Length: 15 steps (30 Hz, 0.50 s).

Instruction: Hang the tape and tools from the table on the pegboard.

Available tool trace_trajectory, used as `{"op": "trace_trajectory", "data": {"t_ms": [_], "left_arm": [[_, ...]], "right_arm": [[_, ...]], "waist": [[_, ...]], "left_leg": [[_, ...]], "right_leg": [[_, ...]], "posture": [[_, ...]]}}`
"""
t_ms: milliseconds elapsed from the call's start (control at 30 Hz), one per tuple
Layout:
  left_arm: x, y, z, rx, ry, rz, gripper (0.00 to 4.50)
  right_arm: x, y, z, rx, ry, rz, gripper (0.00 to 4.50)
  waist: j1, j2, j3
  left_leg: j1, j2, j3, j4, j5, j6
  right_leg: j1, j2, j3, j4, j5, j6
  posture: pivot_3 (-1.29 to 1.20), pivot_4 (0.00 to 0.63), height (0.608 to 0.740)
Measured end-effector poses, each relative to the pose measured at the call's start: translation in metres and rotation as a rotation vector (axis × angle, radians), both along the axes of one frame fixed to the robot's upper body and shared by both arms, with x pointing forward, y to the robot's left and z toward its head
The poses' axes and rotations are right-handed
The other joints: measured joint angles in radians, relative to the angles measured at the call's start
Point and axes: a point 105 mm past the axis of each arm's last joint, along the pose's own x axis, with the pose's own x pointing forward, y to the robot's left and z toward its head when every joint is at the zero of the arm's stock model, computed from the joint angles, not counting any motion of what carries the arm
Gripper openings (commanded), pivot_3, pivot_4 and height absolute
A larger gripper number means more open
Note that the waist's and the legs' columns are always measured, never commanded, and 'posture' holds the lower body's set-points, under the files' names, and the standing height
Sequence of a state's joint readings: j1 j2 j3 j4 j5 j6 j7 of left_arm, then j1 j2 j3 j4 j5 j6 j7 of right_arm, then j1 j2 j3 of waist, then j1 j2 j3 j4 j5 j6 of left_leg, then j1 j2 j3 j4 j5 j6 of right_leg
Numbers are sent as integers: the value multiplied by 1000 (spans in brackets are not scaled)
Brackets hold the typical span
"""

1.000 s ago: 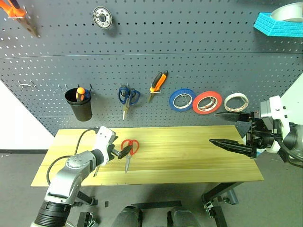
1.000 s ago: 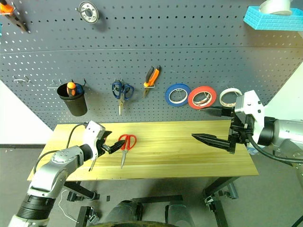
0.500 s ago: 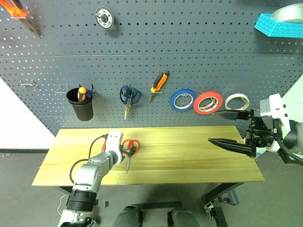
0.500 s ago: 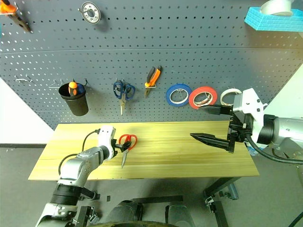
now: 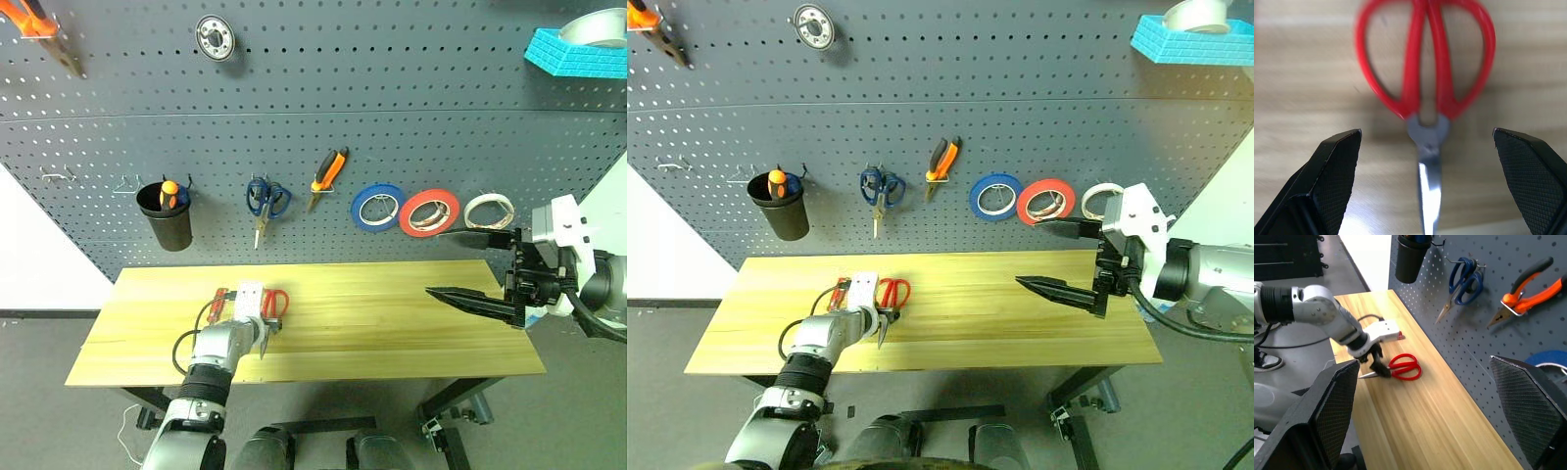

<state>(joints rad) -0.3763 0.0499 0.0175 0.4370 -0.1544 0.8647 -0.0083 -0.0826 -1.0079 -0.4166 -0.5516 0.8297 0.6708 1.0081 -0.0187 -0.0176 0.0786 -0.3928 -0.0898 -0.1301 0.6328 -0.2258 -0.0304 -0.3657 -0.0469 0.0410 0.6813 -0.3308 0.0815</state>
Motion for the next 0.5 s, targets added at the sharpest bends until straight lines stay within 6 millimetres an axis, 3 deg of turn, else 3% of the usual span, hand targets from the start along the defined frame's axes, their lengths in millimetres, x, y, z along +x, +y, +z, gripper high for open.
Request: {"op": "trace_trajectory", "data": {"t_ms": [500], "left_arm": [[16, -5, -10, 3, 16, 42, 4500]], "right_arm": [[-3, -3, 2, 5, -6, -24, 4476]], "waist": [[-5, 1, -5]], "left_leg": [[1, 0, 0, 1, 0, 0]], "right_leg": [[2, 0, 0, 0, 0, 1]], "posture": [[-178, 0, 717]]}}
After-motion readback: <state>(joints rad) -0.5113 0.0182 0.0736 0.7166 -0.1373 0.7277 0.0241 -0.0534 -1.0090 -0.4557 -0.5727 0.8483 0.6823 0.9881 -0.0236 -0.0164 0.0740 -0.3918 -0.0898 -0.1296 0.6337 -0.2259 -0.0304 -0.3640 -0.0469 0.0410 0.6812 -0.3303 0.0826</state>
